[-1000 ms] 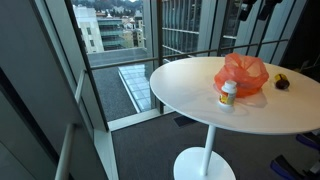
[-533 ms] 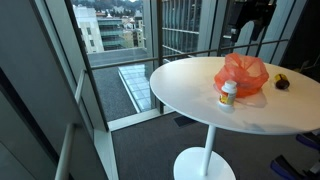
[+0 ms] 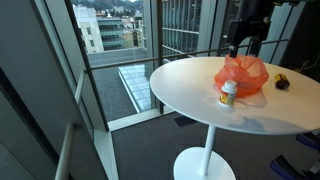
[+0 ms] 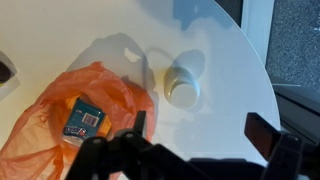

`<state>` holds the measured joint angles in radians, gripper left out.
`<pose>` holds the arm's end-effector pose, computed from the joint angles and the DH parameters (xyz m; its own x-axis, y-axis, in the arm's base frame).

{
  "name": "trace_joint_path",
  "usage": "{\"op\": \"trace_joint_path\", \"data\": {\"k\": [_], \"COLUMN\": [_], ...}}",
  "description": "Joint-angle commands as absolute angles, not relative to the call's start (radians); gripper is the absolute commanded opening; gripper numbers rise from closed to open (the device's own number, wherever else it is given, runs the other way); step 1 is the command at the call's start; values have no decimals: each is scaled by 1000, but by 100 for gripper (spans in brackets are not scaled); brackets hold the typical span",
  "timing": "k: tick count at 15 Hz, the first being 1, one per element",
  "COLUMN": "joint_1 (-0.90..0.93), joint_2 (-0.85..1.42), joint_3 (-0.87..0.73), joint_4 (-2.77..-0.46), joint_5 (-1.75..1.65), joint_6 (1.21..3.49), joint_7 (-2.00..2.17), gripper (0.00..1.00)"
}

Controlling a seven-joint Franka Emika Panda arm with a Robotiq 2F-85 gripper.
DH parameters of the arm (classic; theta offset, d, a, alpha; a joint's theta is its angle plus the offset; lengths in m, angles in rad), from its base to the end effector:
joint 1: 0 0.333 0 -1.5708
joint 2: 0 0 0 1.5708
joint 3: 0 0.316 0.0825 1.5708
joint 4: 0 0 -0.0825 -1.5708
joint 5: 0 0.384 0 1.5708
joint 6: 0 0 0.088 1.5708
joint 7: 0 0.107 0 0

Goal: Put the white bottle inside the plastic bag

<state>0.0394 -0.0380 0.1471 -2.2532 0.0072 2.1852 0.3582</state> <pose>0.5028 0.0953 0.3774 0.9841 -0.1753 -0.0285 -0.1751 -0.9845 0.0105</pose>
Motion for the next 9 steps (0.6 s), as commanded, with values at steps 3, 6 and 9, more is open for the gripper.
{"op": "trace_joint_path", "data": {"k": [3, 6, 9], "joint_1": [61, 61, 62], "joint_2": [-32, -32, 3], "joint_3": [129, 127, 125], "joint_4": [-2252, -2252, -2261], "joint_5": [7, 7, -5], "joint_6": [2184, 2184, 2215], "joint_7": [360, 360, 370], "gripper": [100, 100, 100]}}
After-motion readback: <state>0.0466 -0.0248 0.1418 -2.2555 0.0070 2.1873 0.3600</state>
